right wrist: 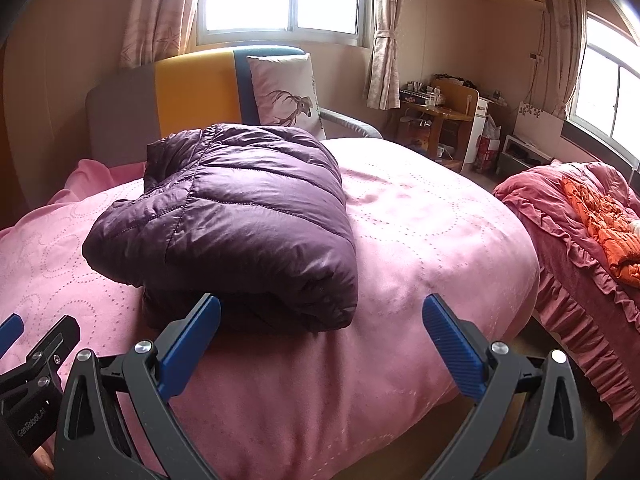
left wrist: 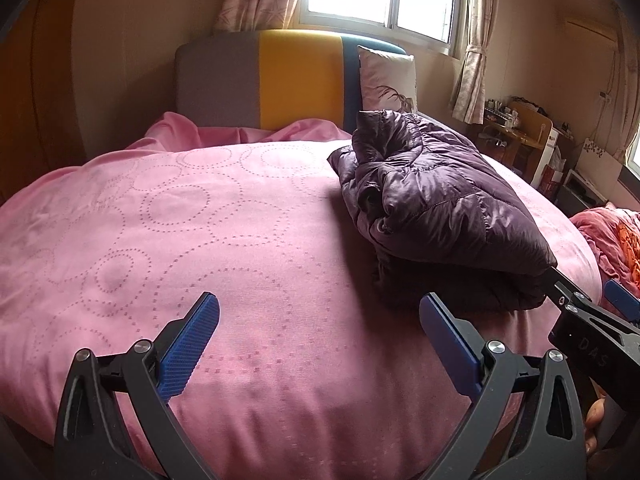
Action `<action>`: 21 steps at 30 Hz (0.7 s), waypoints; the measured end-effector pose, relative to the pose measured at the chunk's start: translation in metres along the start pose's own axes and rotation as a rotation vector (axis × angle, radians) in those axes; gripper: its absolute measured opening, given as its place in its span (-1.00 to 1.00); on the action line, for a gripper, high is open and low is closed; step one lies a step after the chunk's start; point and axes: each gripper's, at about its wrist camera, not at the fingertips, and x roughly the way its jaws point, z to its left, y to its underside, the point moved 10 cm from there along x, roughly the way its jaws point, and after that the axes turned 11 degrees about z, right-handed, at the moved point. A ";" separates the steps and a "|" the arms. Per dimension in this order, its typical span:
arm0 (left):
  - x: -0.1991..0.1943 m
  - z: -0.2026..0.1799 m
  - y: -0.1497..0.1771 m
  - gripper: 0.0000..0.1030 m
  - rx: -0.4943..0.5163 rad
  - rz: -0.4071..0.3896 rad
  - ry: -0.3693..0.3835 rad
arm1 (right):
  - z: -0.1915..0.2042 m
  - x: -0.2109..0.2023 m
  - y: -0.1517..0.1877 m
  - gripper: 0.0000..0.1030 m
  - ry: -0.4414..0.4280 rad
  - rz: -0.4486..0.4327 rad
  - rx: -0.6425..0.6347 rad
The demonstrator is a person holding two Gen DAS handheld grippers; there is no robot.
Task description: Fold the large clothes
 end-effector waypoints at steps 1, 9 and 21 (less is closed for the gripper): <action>0.000 0.000 0.000 0.92 0.000 -0.001 -0.004 | 0.000 0.001 0.000 0.96 -0.003 0.003 0.001; -0.001 0.004 -0.001 0.92 -0.009 -0.003 -0.010 | 0.001 0.002 0.003 0.96 -0.015 0.010 0.012; -0.001 0.005 0.001 0.92 -0.013 0.002 -0.009 | 0.004 0.003 0.005 0.96 -0.024 0.010 0.014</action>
